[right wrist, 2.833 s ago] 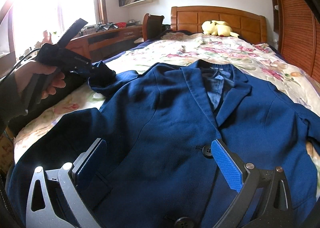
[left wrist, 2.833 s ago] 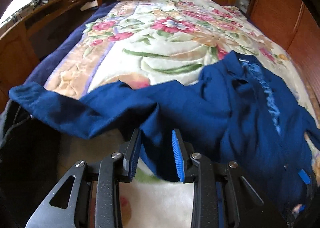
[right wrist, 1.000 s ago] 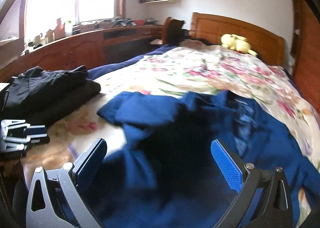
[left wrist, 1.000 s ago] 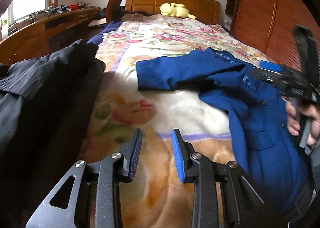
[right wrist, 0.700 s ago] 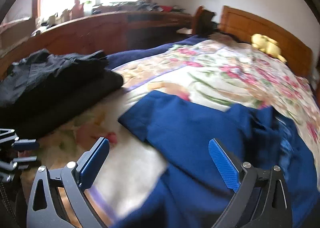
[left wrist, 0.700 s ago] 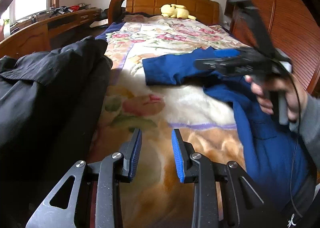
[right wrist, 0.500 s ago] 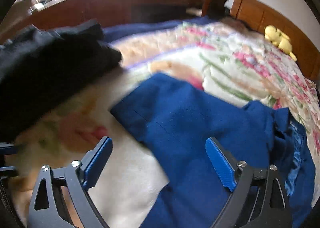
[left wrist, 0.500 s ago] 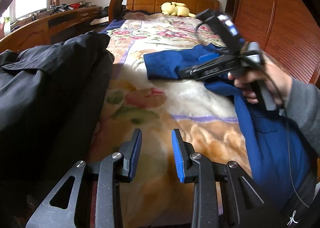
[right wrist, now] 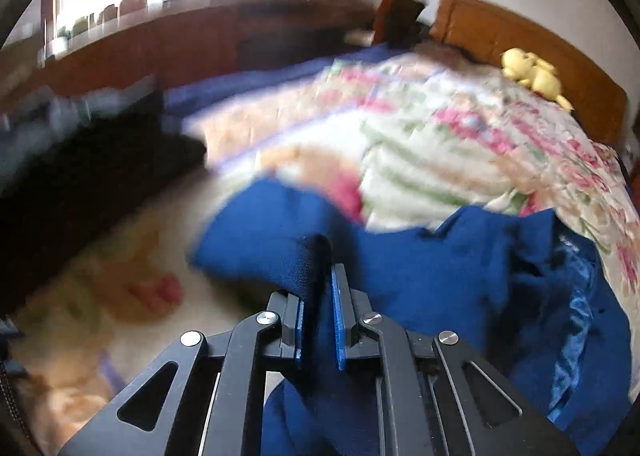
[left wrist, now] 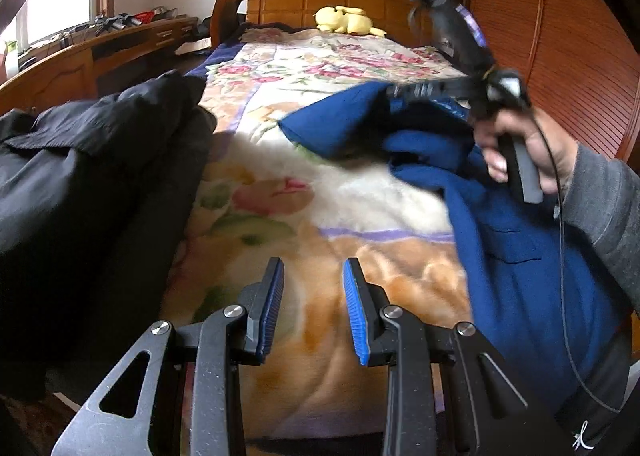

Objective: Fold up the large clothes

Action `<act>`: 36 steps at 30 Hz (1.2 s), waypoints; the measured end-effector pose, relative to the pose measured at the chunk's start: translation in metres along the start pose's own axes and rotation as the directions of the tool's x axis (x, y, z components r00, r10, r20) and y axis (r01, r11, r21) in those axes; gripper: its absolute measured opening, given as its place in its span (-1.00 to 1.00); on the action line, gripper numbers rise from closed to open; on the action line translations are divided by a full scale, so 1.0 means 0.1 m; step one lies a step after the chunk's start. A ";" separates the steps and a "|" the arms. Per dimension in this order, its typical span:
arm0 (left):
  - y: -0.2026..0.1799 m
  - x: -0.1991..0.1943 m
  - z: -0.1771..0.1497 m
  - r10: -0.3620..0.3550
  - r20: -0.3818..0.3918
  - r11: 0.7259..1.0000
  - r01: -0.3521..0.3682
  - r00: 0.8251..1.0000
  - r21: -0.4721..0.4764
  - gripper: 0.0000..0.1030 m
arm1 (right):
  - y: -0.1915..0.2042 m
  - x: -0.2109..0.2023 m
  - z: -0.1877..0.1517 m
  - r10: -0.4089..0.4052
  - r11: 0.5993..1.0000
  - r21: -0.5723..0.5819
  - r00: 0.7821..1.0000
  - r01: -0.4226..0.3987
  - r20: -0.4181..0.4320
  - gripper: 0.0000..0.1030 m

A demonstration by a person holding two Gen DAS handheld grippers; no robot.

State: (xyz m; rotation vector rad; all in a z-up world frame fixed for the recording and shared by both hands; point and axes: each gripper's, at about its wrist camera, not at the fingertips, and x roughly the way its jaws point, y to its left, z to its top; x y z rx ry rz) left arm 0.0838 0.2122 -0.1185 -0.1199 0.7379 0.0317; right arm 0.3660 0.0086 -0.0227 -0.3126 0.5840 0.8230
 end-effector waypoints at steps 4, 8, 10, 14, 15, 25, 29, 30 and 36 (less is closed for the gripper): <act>-0.15 -0.01 0.05 -0.015 0.004 1.000 0.015 1.000 0.016 -0.38 | -0.30 -0.38 0.02 -0.062 0.998 0.022 0.995 0.061 0.079 -0.87; -0.36 -0.01 0.13 -0.036 0.012 0.998 0.036 0.999 0.045 -0.38 | -0.62 -0.67 -0.15 -0.120 0.992 0.057 0.988 0.115 0.099 -0.87; -0.44 -0.01 0.16 -0.046 0.013 0.997 0.046 0.999 0.054 -0.38 | -0.73 -0.84 -0.28 -0.149 0.987 0.078 0.983 0.141 0.110 -0.87; -0.63 0.01 0.23 -0.069 0.017 0.995 0.067 0.998 0.076 -0.38 | -1.00 -1.21 -0.70 -0.220 0.970 0.124 0.971 0.208 0.095 -0.87; -0.67 0.01 0.24 -0.072 0.017 0.994 0.071 0.997 0.082 -0.38 | -1.06 -1.28 -0.82 -0.244 0.963 0.139 0.966 0.231 0.083 -0.87; -1.12 0.11 0.40 -0.109 0.009 0.985 0.107 0.994 0.136 -0.38 | -1.37 -1.73 -1.95 -0.230 0.940 0.237 0.969 0.246 -0.094 -0.87; -1.30 0.14 0.44 -0.120 0.004 0.981 0.118 0.993 0.151 -0.38 | -1.22 -1.71 -2.10 -0.236 0.954 0.161 0.964 0.254 -0.127 -0.83; -1.33 0.14 0.45 -0.122 0.003 0.981 0.120 0.993 0.151 -0.38 | -1.18 -1.73 -2.13 -0.235 0.956 0.147 0.963 0.254 -0.133 -0.78; -1.46 0.24 0.44 -0.123 -0.013 0.981 0.124 0.992 0.149 -0.38 | -1.02 -1.70 -2.21 -0.224 0.959 0.138 0.960 0.248 -0.167 -0.25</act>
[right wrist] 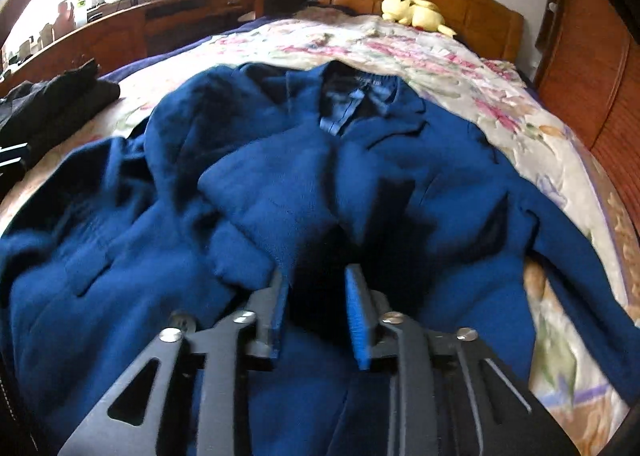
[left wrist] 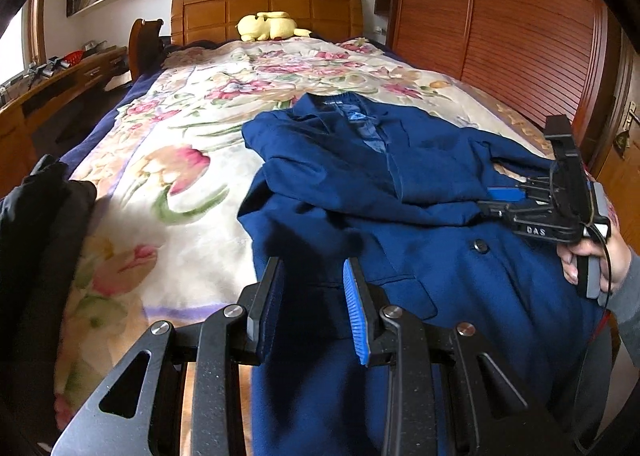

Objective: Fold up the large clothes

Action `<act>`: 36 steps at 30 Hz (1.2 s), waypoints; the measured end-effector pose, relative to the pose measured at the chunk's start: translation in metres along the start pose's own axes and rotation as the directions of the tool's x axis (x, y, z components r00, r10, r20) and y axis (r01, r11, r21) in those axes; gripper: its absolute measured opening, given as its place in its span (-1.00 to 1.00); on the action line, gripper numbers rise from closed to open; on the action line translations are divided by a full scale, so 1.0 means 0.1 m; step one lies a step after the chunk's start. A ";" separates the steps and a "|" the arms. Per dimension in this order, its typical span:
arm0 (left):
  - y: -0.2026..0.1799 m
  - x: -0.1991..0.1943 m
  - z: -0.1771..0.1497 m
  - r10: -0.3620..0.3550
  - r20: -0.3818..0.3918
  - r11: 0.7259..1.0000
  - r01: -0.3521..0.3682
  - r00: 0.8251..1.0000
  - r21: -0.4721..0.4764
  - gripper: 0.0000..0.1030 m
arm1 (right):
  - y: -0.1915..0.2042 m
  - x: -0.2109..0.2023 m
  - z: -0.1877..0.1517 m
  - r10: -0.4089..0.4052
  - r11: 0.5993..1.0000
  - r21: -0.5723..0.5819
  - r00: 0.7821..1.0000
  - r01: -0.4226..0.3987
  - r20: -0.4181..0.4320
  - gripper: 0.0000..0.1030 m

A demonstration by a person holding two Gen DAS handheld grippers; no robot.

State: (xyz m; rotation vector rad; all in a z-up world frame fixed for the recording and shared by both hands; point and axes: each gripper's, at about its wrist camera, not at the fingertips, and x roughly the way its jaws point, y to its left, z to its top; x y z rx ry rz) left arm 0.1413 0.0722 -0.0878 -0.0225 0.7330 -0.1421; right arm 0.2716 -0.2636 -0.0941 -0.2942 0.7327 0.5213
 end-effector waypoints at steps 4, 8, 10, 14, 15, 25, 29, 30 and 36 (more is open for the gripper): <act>-0.02 0.10 -0.03 0.001 -0.017 1.000 -0.001 1.000 -0.009 -0.38 | -0.12 -0.13 -0.05 0.017 1.000 0.019 1.000 -0.017 0.008 -0.13; 0.00 0.22 -0.08 0.004 -0.041 1.000 -0.005 0.999 -0.024 -0.38 | -0.13 -0.25 -0.05 0.043 0.998 0.040 0.998 -0.045 0.037 -0.06; 0.00 0.27 -0.11 0.006 -0.050 1.000 -0.007 0.999 -0.030 -0.38 | -0.11 -0.29 -0.03 0.045 0.998 0.032 0.998 -0.047 0.054 -0.04; 0.02 0.37 -0.18 0.009 -0.068 0.999 -0.012 0.998 -0.042 -0.38 | -0.04 -0.23 0.03 0.056 0.998 0.007 0.996 -0.057 0.066 0.05; 0.02 0.38 -0.19 0.011 -0.071 0.999 -0.014 0.997 -0.044 -0.38 | -0.02 -0.20 0.05 0.057 0.998 0.003 0.996 -0.057 0.066 0.05; 0.00 0.40 -0.24 0.016 -0.069 0.999 -0.019 0.998 -0.042 -0.38 | 0.10 0.22 0.35 0.068 0.997 -0.043 0.998 -0.067 0.011 0.07; -0.01 0.42 -0.26 0.018 -0.069 0.999 -0.021 0.997 -0.040 -0.38 | 0.08 0.39 0.40 0.054 0.997 -0.047 0.998 -0.055 -0.023 0.07; 0.00 0.43 -0.27 0.019 -0.069 0.999 -0.022 0.997 -0.040 -0.38 | 0.09 0.43 0.40 0.050 0.997 -0.055 0.998 -0.052 -0.032 0.07; 0.00 0.45 -0.29 0.023 -0.067 0.998 -0.027 0.998 -0.050 -0.38 | 0.10 0.44 0.37 0.013 0.995 -0.100 1.000 -0.015 -0.021 -0.60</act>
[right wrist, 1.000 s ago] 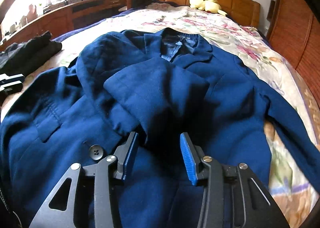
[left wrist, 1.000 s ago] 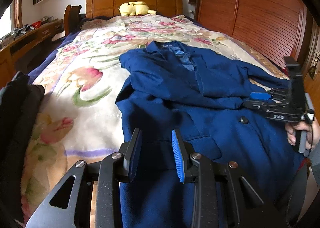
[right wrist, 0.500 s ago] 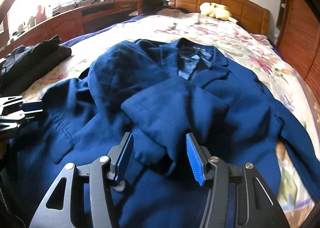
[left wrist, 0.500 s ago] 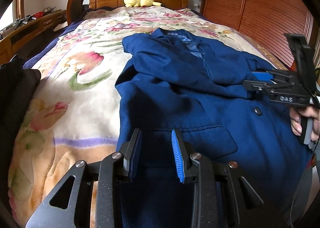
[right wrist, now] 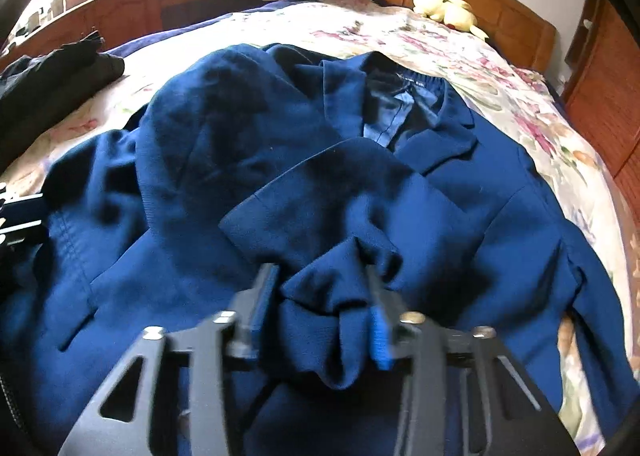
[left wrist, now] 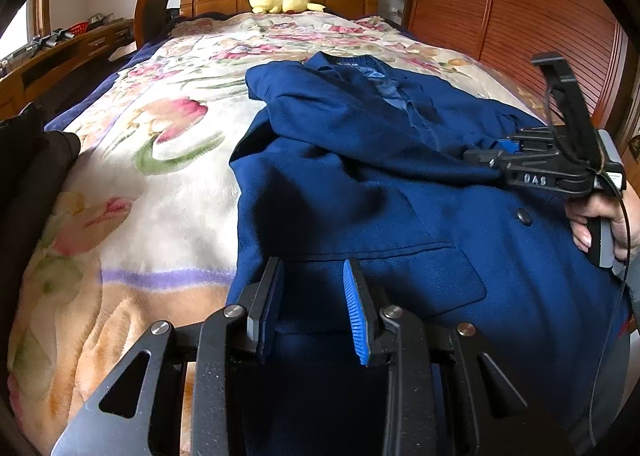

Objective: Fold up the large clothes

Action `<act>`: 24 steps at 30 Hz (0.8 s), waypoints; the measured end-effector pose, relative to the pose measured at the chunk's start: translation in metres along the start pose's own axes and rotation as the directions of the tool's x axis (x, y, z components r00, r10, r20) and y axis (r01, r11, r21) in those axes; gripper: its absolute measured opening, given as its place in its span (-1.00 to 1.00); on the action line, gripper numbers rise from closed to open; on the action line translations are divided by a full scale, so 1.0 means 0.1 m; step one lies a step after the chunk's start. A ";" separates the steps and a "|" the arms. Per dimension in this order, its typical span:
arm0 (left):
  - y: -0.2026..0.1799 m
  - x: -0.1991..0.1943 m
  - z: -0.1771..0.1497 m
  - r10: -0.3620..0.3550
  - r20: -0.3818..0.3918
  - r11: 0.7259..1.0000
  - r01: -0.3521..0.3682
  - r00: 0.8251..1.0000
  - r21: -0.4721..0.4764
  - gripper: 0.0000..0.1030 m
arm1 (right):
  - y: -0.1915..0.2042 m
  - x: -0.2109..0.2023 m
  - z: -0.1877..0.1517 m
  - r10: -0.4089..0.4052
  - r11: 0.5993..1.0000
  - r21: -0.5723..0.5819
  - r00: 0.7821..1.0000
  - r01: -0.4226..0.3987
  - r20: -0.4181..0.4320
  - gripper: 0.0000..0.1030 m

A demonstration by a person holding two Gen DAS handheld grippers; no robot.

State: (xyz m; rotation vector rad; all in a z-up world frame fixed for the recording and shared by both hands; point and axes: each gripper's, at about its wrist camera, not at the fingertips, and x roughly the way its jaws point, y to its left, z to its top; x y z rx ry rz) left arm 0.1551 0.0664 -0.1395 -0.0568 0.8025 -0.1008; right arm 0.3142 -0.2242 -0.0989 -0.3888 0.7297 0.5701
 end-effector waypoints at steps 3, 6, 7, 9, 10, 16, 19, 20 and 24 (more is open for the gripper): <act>-0.01 0.01 -0.01 0.005 0.000 1.000 -0.005 1.000 0.003 -0.38 | -0.11 -0.16 -0.03 -0.017 0.998 0.059 0.998 0.013 0.064 -0.69; -0.01 0.01 -0.02 0.007 0.002 1.000 -0.007 1.000 0.005 -0.38 | -0.25 -0.45 -0.14 -0.027 0.987 0.159 0.988 0.002 0.154 -0.69; -0.01 0.01 -0.02 0.007 0.002 1.000 -0.007 1.000 0.005 -0.38 | -0.29 -0.55 -0.20 -0.032 0.982 0.190 0.984 -0.002 0.173 -0.69; -0.01 0.02 -0.02 0.008 0.000 1.000 -0.008 1.000 0.007 -0.38 | -0.34 -0.70 -0.32 -0.040 0.974 0.227 0.980 -0.006 0.197 -0.69; -0.01 0.02 -0.02 0.009 0.000 1.000 -0.009 1.000 0.008 -0.38 | -0.36 -0.76 -0.38 -0.048 0.970 0.243 0.977 -0.005 0.208 -0.69; -0.02 0.03 -0.03 0.010 -0.001 1.000 -0.010 1.000 0.008 -0.38 | -0.40 -0.98 -0.57 -0.067 0.954 0.300 0.963 -0.014 0.260 -0.69; -0.04 0.02 -0.03 0.017 -0.002 1.000 -0.017 1.000 0.011 -0.38 | -0.39 -0.97 -0.55 -0.062 0.955 0.295 0.963 -0.019 0.263 -0.69; -0.05 0.02 -0.03 0.020 -0.001 1.000 -0.020 1.000 0.013 -0.38 | -0.36 -0.98 -0.55 -0.076 0.956 0.294 0.958 -0.008 0.275 -0.69; -0.06 0.02 -0.04 0.018 -0.001 1.000 -0.018 1.000 0.012 -0.38 | -0.42 -1.15 -0.68 -0.132 0.938 0.345 0.942 0.018 0.309 -0.71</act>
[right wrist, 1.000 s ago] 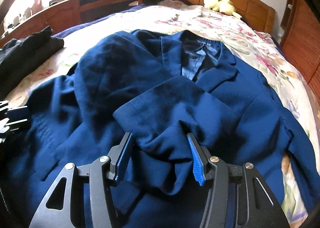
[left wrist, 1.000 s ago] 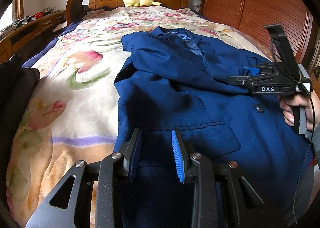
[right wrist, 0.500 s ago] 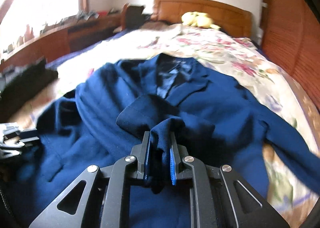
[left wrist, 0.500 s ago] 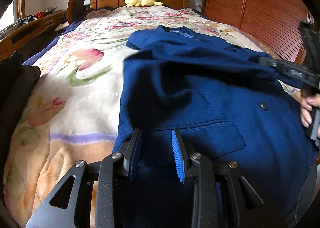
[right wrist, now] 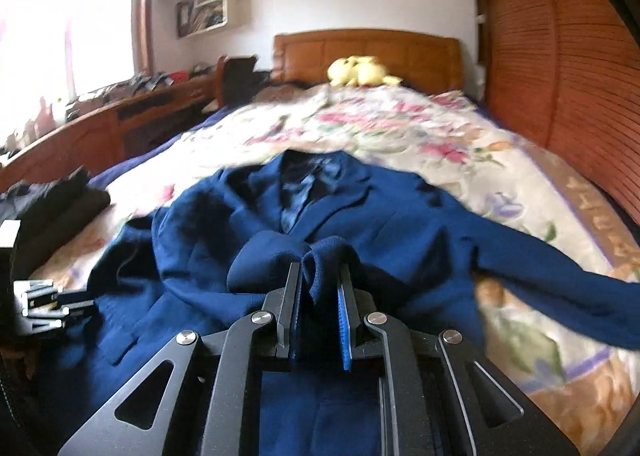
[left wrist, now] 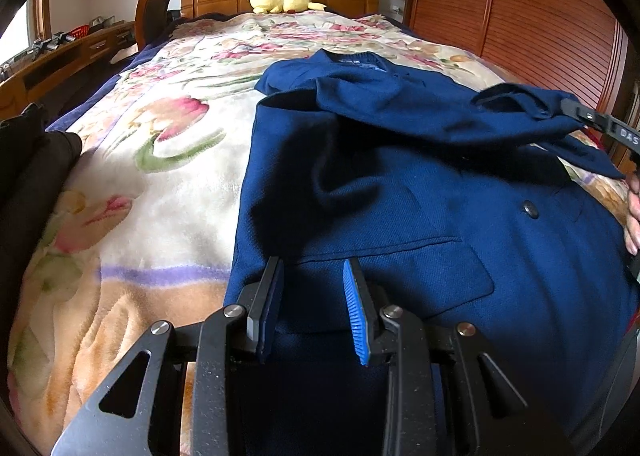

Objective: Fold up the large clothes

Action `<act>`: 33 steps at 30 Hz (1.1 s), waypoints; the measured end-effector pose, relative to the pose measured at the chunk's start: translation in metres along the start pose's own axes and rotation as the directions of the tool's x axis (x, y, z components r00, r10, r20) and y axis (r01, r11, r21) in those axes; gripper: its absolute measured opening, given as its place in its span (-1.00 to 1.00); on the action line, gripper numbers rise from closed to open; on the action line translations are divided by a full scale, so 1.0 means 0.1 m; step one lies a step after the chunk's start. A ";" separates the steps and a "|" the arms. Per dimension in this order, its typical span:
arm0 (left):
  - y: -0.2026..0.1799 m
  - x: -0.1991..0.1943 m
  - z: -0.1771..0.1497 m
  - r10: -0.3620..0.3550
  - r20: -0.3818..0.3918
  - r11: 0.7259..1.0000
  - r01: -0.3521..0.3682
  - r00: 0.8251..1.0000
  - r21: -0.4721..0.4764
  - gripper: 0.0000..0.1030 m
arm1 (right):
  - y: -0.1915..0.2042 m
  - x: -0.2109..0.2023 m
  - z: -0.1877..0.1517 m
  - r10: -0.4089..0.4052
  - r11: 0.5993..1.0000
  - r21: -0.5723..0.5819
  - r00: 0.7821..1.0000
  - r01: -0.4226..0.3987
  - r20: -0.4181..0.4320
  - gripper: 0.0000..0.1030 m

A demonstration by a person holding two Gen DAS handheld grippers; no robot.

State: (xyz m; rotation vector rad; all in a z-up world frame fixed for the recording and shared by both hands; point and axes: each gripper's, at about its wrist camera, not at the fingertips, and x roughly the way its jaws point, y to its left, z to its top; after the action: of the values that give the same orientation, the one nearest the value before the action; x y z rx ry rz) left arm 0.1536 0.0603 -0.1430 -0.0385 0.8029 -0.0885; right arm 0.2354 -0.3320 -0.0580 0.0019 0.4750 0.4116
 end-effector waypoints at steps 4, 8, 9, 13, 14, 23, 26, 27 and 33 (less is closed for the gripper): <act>0.00 0.01 -0.01 -0.005 0.003 1.000 0.005 1.000 -0.003 -0.38 | -0.12 -0.20 -0.23 -0.004 0.998 0.059 0.999 0.007 -0.039 -0.71; -0.01 -0.05 0.02 0.000 0.017 1.000 0.000 1.000 -0.005 -0.38 | -0.10 -0.39 -0.51 -0.048 0.998 0.030 0.994 0.051 -0.103 -0.58; -0.01 -0.10 0.03 0.000 0.031 1.000 0.000 1.000 -0.008 -0.38 | -0.11 -0.46 -0.58 -0.058 0.998 0.026 0.992 0.061 -0.109 -0.56; -0.07 -0.29 0.10 -0.036 0.070 0.999 0.038 0.997 -0.021 -0.38 | -0.19 -0.64 -0.79 -0.081 0.996 0.028 0.988 0.085 -0.131 -0.24; -0.12 -0.33 0.13 -0.062 0.075 0.998 0.063 0.995 -0.014 -0.38 | -0.21 -0.66 -0.82 -0.089 0.996 0.020 0.987 0.092 -0.131 -0.16; -1.08 -0.27 0.48 -0.248 0.032 0.961 0.241 0.968 0.138 -0.33 | -0.33 -0.68 -0.80 -0.101 0.994 0.031 0.981 0.108 -0.163 0.03; -1.41 -0.09 0.56 -0.297 -0.012 0.942 0.295 0.955 0.161 -0.27 | -0.36 -0.71 -0.83 -0.086 0.995 0.038 0.983 0.094 -0.161 0.03; -1.53 0.00 0.58 -0.310 -0.037 0.936 0.312 0.950 0.164 -0.26 | -0.36 -0.75 -0.85 -0.085 0.995 0.038 0.984 0.092 -0.157 0.03; -2.04 0.37 0.68 -0.299 -0.132 0.926 0.321 0.945 0.199 -0.24 | -0.39 -0.91 -0.94 -0.063 0.996 0.053 0.988 0.072 -0.143 0.05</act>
State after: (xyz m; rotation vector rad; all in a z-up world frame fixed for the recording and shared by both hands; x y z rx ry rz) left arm 0.2147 -0.1460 -0.1083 0.0477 0.8777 -0.4827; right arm 0.1356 -0.4119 -0.1053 0.0130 0.6252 0.3324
